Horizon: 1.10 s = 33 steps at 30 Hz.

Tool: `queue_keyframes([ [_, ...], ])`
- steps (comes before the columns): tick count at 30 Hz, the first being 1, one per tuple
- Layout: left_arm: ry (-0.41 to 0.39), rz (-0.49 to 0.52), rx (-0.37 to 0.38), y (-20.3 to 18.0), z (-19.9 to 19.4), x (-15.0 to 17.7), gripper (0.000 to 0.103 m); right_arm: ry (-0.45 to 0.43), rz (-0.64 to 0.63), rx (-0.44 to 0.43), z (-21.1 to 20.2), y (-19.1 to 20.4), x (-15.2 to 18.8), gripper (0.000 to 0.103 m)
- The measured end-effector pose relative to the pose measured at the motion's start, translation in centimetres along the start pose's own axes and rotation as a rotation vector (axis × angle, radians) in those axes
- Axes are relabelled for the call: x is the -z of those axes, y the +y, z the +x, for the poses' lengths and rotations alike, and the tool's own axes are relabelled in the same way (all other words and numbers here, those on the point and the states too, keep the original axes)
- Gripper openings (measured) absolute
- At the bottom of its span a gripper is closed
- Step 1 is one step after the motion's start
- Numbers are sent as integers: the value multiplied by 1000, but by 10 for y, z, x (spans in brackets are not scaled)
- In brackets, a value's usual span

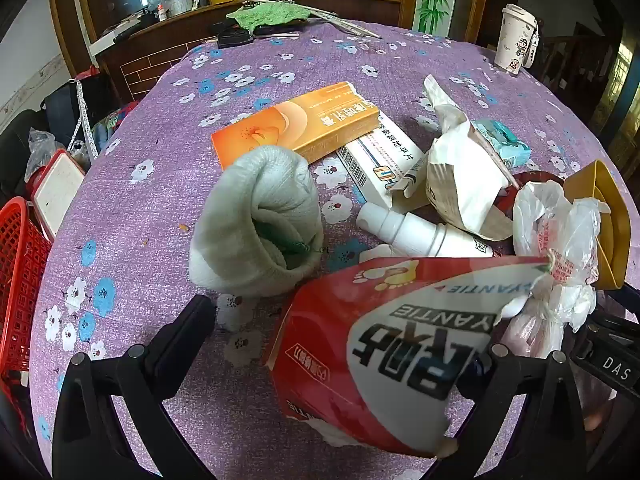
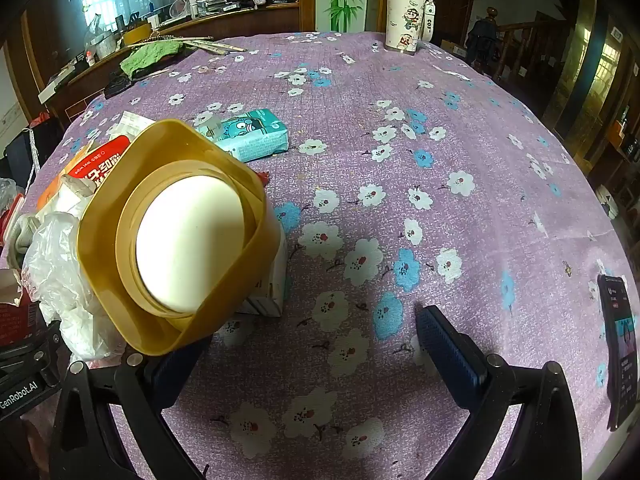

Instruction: Collect trash

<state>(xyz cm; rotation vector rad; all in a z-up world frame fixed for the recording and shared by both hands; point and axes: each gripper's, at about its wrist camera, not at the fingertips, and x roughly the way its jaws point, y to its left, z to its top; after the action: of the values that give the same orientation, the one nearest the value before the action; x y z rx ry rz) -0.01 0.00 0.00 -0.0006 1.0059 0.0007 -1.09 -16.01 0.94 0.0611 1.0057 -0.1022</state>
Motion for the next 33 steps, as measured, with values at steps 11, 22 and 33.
queue_keyframes([
  [11, -83, 45, 53, 25, -63, 15, 103, -74, -60, 4, -46, -18, 11, 103],
  [22, -409, 52, 58, 55, -177, 91, 103, -391, -77, -47, -185, -30, 85, 103],
  [33, -625, 23, -77, 72, -208, 168, 103, -642, -5, 4, -231, -7, 163, 103],
])
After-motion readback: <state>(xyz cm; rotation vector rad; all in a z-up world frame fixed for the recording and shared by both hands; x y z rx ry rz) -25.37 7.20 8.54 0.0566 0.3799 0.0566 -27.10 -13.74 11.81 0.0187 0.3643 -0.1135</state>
